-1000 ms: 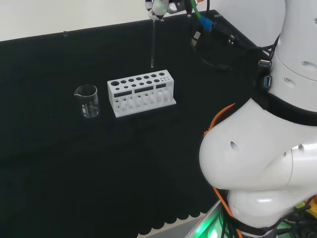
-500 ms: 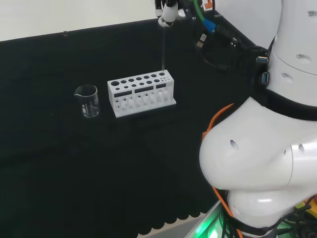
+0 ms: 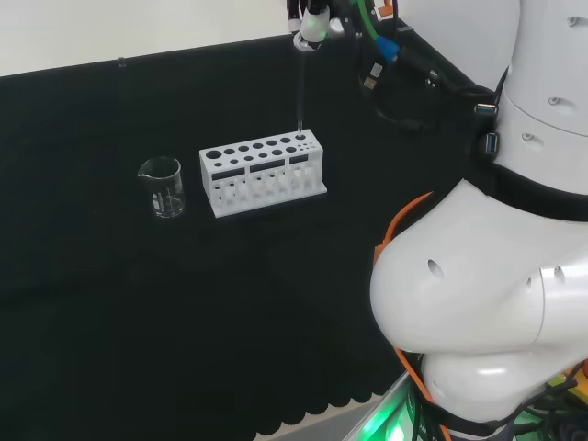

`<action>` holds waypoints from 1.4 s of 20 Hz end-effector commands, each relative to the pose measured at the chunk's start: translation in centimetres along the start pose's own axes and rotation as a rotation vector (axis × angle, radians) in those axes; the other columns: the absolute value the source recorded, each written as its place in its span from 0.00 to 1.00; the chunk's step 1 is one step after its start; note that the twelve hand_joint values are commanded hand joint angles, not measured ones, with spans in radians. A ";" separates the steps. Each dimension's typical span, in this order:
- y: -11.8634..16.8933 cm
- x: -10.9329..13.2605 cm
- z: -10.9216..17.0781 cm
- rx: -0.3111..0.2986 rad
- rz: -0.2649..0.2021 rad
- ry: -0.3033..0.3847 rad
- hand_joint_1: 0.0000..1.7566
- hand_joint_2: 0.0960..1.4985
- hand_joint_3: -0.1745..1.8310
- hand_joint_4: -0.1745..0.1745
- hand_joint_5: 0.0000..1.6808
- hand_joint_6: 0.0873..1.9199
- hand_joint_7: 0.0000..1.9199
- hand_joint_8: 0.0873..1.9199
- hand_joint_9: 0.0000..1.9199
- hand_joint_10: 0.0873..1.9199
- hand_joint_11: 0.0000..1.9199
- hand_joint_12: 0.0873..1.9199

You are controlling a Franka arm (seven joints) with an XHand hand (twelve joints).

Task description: Put the glass rod back on the white test tube rack.

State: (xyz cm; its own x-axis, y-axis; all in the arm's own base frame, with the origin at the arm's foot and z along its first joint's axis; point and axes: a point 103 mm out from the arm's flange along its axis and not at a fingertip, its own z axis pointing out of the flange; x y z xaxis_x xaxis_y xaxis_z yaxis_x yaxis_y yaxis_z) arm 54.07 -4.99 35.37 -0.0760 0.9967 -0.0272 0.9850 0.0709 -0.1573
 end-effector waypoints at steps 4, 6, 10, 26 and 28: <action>0.5 0.9 -0.8 -0.006 -0.012 -0.015 0.77 0.25 0.55 0.00 0.78 0.29 0.82 0.16 0.96 0.00 0.89 0.15; 0.9 1.1 -0.7 -0.004 -0.017 -0.015 0.77 0.25 0.55 0.00 0.78 0.29 0.82 0.16 0.96 0.00 0.89 0.15; 1.1 1.5 -0.4 0.000 -0.025 -0.014 0.77 0.25 0.55 0.00 0.78 0.28 0.82 0.16 0.96 0.00 0.89 0.15; 1.9 2.1 0.3 0.019 -0.037 -0.022 0.77 0.26 0.55 0.00 0.78 0.28 0.82 0.16 0.96 0.00 0.89 0.15; 1.9 2.2 0.4 0.022 -0.040 -0.024 0.77 0.26 0.55 0.00 0.78 0.28 0.82 0.16 0.96 0.00 0.89 0.15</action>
State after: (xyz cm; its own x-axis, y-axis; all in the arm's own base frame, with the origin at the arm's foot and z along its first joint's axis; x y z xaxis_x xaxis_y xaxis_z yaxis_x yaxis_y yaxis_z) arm 55.60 -2.76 34.65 -0.1186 0.9922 -0.0393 0.9788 0.1101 -0.1730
